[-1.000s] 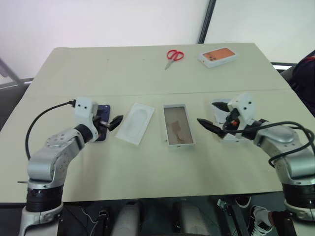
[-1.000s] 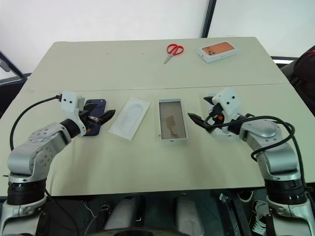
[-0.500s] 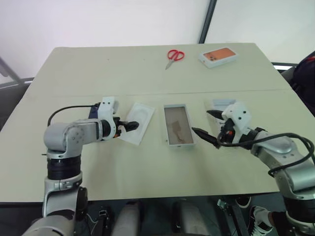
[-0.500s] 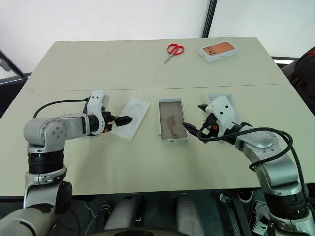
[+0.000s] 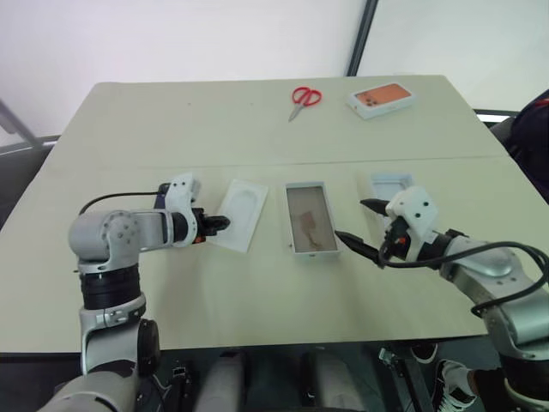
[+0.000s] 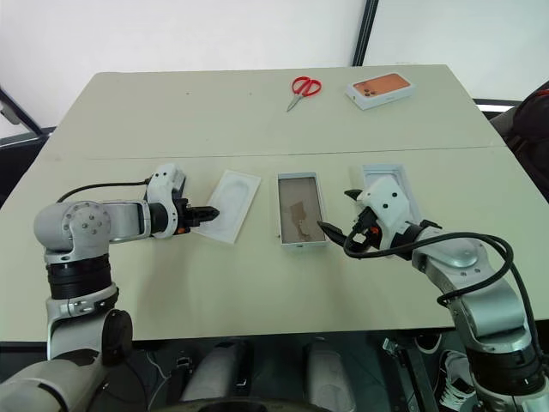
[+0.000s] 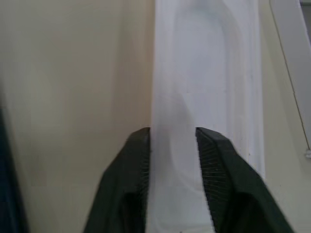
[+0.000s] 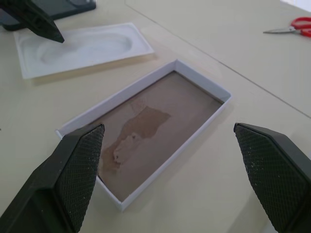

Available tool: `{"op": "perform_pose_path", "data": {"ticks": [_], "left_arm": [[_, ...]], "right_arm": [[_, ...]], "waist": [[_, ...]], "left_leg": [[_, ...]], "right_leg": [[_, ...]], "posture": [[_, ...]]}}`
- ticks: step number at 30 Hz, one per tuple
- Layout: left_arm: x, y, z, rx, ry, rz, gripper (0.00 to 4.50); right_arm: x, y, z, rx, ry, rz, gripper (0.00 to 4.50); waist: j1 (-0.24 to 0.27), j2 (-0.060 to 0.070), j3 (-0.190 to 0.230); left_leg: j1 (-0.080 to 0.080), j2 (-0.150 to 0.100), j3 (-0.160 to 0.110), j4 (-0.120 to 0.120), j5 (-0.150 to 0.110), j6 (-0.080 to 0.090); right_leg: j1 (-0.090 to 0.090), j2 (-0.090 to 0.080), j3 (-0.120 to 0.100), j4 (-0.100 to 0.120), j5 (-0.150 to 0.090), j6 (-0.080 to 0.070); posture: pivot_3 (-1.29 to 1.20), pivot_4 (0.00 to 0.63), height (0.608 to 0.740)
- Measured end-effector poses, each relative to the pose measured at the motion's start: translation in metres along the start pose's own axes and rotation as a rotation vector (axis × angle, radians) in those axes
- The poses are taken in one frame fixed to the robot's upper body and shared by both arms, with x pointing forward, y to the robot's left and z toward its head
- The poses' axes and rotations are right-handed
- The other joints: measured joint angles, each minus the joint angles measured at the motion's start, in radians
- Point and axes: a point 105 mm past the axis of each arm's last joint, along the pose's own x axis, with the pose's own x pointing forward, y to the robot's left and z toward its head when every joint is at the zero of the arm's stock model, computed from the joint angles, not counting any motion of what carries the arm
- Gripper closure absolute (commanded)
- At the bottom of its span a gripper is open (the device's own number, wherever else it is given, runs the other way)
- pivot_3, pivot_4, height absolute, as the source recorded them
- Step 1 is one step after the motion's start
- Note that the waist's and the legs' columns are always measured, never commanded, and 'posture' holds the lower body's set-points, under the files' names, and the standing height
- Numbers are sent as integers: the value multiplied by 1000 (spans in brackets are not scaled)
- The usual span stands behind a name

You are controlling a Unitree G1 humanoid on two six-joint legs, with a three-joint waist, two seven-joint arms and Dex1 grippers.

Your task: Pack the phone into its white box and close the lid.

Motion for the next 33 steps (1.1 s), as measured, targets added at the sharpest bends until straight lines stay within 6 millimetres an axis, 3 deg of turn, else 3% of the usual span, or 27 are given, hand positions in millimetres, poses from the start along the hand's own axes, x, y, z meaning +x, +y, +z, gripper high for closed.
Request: {"op": "perform_pose_path", "data": {"ticks": [10,16,19,23,29,33], "left_arm": [[-14,20,7,-103,-94,13,4437],[-27,27,14,-268,-217,-69,4437],[-27,9,20,-277,-269,-171,4437],[-19,-37,36,-277,-320,-350,4437],[3,-89,31,-310,-283,-426,4437],[9,-87,29,-301,-255,-340,4437]], "right_arm": [[9,9,5,-9,-15,50,0],[10,10,3,-5,-9,54,0],[6,7,2,-29,15,55,0],[-8,-8,3,-94,51,16,0],[-25,-22,-5,-118,100,-21,0],[-30,-29,-4,-137,110,-40,0]], "waist": [[-1,0,0],[0,0,0],[8,0,0],[24,-1,0],[22,-3,1],[13,-3,1]], "left_leg": [[0,0,0,0,0,0],[0,0,0,0,0,0],[-1,0,0,1,0,0],[-1,0,0,3,0,0],[-1,-1,1,4,0,0],[0,-1,1,3,0,0]], "right_leg": [[0,0,0,0,0,0],[0,0,0,0,0,0],[0,-2,-1,-1,0,0],[1,-2,-1,-1,0,0],[2,-1,0,-1,0,0],[1,1,0,0,0,0]], "posture": [[0,150,740],[0,150,740],[0,150,740],[0,150,740],[0,150,740],[0,150,740]]}}
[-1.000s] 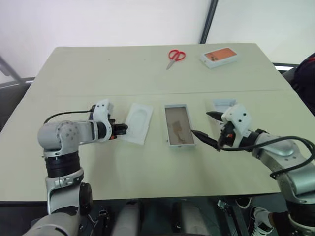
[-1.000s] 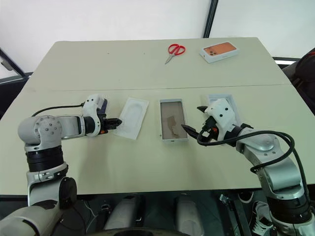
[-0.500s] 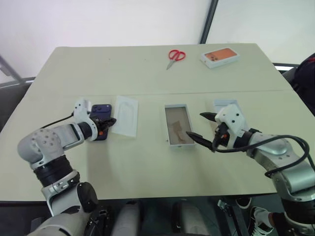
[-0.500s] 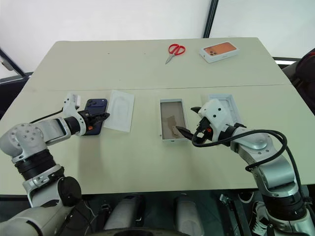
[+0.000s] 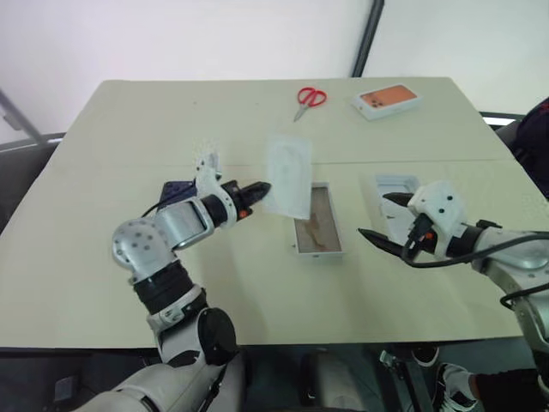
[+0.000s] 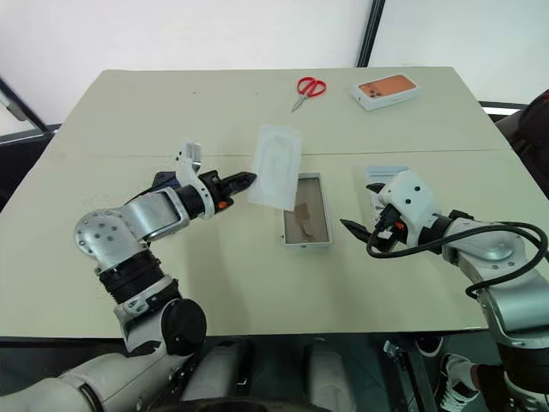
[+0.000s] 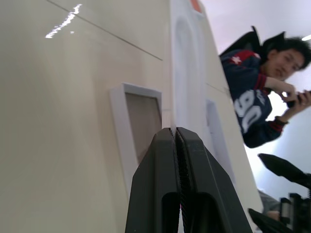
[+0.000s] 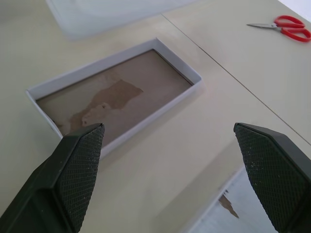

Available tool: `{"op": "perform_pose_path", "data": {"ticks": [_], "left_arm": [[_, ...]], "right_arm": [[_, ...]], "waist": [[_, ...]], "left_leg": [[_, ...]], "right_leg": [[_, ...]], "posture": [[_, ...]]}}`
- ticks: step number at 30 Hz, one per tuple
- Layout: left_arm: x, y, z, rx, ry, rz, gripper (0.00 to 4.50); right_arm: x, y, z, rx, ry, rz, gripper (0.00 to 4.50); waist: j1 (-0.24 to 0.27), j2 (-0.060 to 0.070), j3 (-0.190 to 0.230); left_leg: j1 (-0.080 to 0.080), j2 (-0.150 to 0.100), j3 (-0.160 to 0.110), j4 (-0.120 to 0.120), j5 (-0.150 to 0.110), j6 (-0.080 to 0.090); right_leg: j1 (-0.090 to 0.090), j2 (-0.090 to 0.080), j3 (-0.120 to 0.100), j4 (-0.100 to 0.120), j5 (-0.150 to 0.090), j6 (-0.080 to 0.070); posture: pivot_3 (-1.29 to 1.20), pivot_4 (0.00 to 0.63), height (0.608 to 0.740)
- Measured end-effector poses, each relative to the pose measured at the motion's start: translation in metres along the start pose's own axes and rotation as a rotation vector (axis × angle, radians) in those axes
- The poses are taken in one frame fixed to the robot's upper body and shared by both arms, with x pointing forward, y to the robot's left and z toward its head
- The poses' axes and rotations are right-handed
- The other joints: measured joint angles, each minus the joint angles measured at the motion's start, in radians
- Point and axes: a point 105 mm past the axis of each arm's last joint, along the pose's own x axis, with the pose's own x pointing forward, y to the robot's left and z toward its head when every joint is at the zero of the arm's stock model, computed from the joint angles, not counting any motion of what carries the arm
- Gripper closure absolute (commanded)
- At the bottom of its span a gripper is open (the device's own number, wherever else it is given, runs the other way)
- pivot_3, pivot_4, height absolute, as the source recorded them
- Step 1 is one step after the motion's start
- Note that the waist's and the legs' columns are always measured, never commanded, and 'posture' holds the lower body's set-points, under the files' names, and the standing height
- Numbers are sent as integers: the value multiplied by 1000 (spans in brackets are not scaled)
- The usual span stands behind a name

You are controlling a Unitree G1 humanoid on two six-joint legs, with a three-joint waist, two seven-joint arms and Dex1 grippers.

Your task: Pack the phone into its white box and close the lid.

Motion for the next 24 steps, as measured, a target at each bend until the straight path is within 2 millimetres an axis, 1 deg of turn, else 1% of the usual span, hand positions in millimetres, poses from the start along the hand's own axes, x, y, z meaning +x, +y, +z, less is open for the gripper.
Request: {"op": "perform_pose_path", "data": {"ticks": [3,6,8,15,21,24], "left_arm": [[0,3,1,9,-5,48,4437],[0,13,-1,5,1,131,4437],[1,16,-2,0,9,152,4437],[8,12,-9,-9,56,113,4437],[18,6,-19,-39,112,48,4437],[21,2,-23,-39,137,23,4437]], "right_arm": [[-1,-2,1,-4,-1,-5,0],[-2,-2,1,-9,2,2,0],[-2,-1,1,-9,2,5,0],[1,2,-1,-10,9,21,0],[9,16,-2,4,1,72,0],[15,32,0,10,-13,136,0]], "waist": [[5,0,0],[11,0,0],[12,-1,0],[11,-1,0],[10,-1,0],[10,-1,0]], "left_leg": [[0,0,0,1,0,0],[-1,-1,0,1,0,0],[-1,-1,0,2,1,-1],[-1,-1,0,2,1,-2],[-1,-1,-1,2,2,-3],[-1,-1,-1,2,2,-3]], "right_leg": [[0,-1,0,0,0,0],[0,-1,0,0,0,0],[0,-1,0,-1,0,0],[0,-1,0,-1,0,0],[0,-1,-1,-1,0,0],[0,-1,-1,-1,0,0]], "posture": [[0,150,740],[0,150,740],[0,150,740],[0,150,740],[0,150,740],[0,150,740]]}}
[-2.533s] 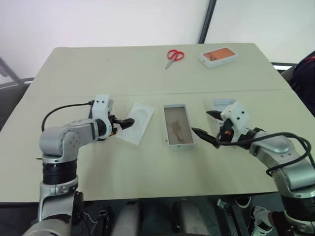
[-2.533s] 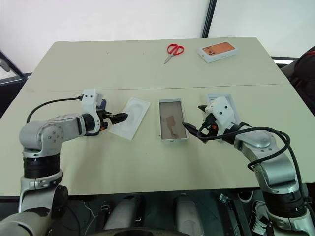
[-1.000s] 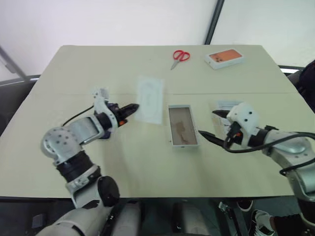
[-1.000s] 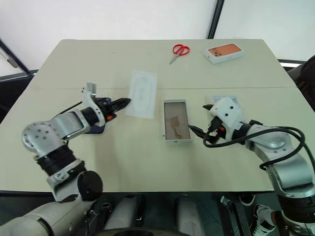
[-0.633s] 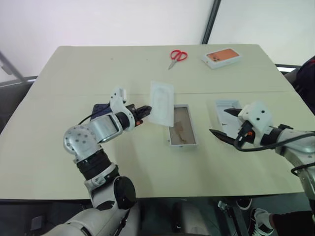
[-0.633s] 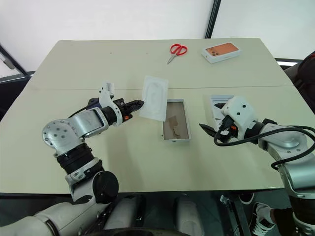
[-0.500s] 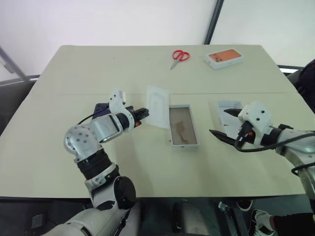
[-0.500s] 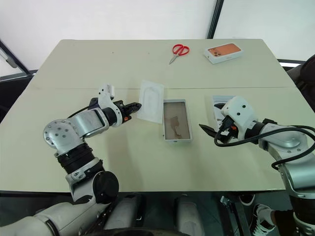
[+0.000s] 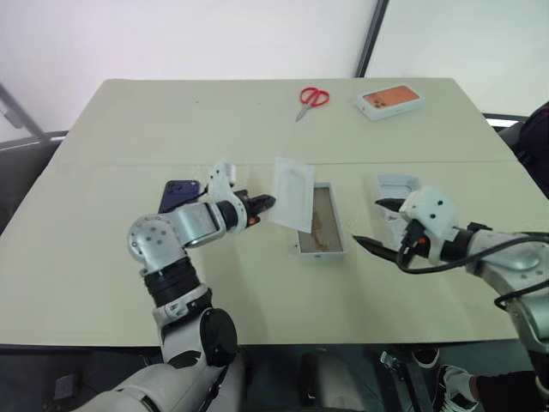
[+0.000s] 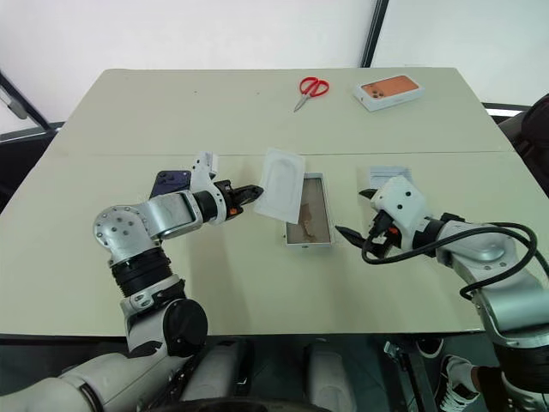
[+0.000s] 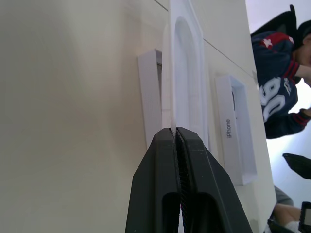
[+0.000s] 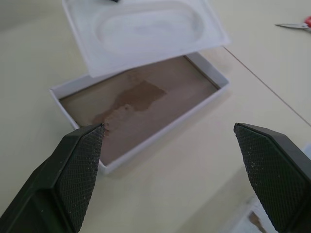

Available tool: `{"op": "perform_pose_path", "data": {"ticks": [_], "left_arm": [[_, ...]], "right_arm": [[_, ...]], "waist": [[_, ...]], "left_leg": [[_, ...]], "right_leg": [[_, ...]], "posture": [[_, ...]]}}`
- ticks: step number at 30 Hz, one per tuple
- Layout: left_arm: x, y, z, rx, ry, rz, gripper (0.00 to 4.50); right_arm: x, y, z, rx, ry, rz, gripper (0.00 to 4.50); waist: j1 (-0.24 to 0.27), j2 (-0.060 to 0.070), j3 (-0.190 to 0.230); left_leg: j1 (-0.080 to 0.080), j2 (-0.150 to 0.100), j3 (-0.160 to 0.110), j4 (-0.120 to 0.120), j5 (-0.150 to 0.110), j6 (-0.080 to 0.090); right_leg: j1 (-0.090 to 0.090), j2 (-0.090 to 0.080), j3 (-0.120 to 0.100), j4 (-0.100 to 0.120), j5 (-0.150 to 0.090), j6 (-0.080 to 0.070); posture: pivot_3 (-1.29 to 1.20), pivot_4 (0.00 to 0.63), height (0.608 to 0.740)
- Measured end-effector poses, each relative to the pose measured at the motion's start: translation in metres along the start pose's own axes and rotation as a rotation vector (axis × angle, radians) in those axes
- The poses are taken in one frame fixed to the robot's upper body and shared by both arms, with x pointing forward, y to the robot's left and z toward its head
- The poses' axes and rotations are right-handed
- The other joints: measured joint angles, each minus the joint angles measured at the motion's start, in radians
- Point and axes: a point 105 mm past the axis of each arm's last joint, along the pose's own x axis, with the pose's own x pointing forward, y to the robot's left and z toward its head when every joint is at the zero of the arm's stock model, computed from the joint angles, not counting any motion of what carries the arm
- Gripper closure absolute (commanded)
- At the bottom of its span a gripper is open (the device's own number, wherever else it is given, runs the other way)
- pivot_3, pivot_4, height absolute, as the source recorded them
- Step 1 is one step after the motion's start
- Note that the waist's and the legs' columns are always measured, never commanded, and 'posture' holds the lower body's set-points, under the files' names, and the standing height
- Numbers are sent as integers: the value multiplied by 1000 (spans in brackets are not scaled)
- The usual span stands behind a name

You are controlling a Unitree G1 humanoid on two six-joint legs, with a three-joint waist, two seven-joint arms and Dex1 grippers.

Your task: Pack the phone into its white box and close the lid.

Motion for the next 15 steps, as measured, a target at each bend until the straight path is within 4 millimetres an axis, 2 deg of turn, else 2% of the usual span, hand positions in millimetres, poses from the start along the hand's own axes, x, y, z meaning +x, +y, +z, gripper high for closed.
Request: {"op": "perform_pose_path", "data": {"ticks": [6,15], "left_arm": [[7,-4,-4,-6,23,-21,4437],[15,-7,-15,12,87,-10,4437]], "right_arm": [[16,27,1,0,-9,120,0],[22,28,7,-15,-32,126,0]], "waist": [[0,0,0],[0,0,0]], "left_leg": [[0,0,0,0,0,0],[0,0,0,1,0,0]], "right_leg": [[0,0,0,0,0,0],[0,0,0,0,0,0]], "posture": [[0,150,740],[0,150,740]]}}
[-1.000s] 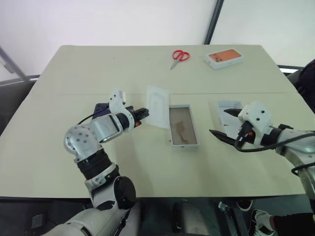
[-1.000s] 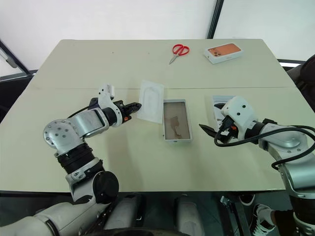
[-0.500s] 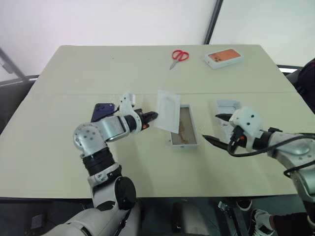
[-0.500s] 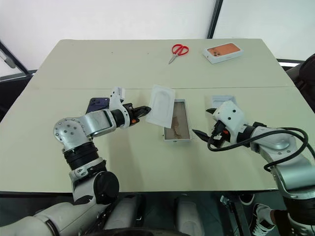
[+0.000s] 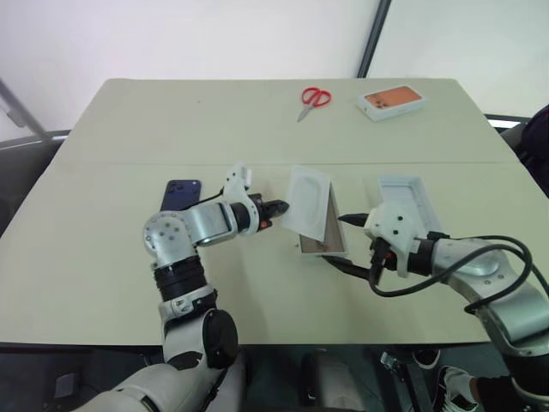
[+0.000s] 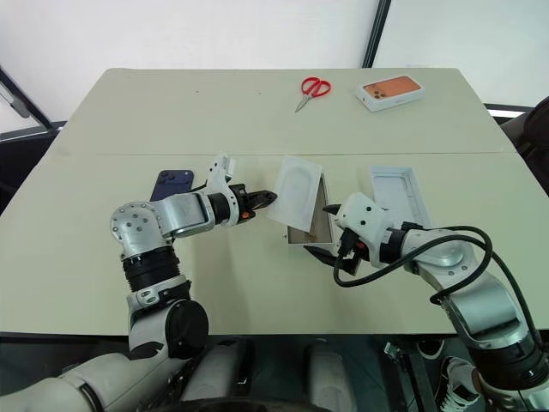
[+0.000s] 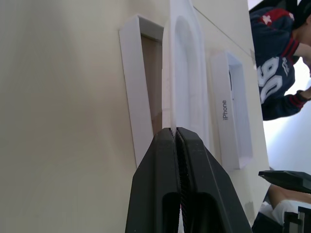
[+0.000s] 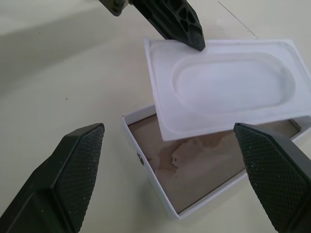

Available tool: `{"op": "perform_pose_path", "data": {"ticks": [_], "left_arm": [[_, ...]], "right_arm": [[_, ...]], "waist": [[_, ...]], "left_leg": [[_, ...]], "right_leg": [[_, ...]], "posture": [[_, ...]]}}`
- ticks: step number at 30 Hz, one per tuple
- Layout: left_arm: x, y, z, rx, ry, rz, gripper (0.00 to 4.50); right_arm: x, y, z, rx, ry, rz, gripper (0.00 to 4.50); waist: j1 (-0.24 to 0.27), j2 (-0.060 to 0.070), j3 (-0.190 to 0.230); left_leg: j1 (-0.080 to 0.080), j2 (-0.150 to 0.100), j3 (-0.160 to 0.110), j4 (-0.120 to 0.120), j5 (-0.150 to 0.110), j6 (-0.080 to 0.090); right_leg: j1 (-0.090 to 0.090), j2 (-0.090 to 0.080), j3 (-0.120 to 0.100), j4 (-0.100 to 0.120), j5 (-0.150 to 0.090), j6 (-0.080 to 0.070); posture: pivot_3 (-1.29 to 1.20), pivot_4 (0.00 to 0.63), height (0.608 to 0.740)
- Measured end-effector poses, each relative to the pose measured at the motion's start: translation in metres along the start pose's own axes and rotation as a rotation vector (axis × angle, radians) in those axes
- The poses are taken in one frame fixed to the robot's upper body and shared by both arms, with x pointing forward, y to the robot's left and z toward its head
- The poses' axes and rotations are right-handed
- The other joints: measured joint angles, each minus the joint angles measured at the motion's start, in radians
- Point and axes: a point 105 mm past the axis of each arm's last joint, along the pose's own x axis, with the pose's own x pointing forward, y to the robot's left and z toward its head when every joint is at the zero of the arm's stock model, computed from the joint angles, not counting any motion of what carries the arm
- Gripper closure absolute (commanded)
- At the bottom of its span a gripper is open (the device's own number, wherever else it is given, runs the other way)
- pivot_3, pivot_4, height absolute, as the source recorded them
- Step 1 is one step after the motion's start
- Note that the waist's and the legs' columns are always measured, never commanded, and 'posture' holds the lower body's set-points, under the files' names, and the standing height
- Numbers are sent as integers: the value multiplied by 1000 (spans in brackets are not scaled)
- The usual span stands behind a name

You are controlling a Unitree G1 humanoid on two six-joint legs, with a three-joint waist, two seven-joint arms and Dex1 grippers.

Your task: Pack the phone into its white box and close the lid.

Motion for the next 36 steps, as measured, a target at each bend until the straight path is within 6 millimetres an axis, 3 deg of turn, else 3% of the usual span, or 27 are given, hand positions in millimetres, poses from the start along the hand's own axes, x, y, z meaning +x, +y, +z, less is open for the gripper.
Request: {"op": "perform_pose_path", "data": {"ticks": [7,15,21,25,31,36], "left_arm": [[4,-2,-5,17,31,5,4437],[-1,-6,-7,45,43,-10,581],[-15,-21,-5,81,-12,-116,581],[-32,-3,-7,158,-33,-66,515],[-62,23,12,404,-113,76,515],[-89,43,17,737,-193,112,515]], "right_arm": [[1,-1,0,-1,-5,-9,0],[1,-2,0,-1,-4,-15,0],[3,-16,0,-9,-3,-65,0],[7,-32,5,-13,-12,-118,1303],[21,-47,9,17,-2,-163,4442],[49,-58,17,-46,52,-199,4480]], "waist": [[-1,0,0],[-1,0,0],[-5,0,0],[-7,0,0],[-9,1,-1],[-24,2,0]], "left_leg": [[0,0,0,0,0,0],[0,0,0,0,0,0],[0,1,0,0,0,0],[0,1,0,-1,0,-1],[1,1,0,-2,1,-1],[1,2,3,-8,2,-4]], "right_leg": [[0,0,0,0,0,0],[0,0,0,0,0,0],[0,0,0,0,0,0],[-1,1,0,1,0,0],[-1,0,1,0,0,0],[-4,-1,3,0,0,-1]], "posture": [[0,150,740],[0,150,740],[0,150,740],[0,150,740],[0,150,740],[0,150,740]]}}
